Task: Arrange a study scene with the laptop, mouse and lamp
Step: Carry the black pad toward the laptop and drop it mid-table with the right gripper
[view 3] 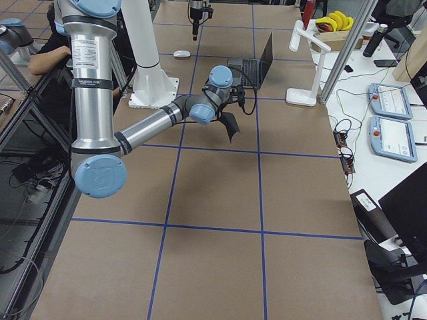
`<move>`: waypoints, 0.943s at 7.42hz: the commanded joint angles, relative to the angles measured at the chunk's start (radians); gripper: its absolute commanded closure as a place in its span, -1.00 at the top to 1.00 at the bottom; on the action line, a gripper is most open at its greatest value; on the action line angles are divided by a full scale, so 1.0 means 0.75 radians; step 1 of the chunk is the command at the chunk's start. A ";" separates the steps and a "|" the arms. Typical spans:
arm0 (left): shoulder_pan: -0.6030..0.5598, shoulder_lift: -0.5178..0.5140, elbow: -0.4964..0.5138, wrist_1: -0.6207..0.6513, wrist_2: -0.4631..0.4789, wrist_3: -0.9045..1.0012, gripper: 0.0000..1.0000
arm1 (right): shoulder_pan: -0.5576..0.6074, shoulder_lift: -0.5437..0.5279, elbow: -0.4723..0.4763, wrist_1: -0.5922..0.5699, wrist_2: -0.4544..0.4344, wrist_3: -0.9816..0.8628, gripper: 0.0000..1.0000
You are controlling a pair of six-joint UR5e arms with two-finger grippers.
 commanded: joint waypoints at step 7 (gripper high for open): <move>-0.055 -0.013 0.014 0.001 -0.045 -0.078 0.95 | -0.021 0.832 -0.101 -1.070 -0.170 -0.465 -0.74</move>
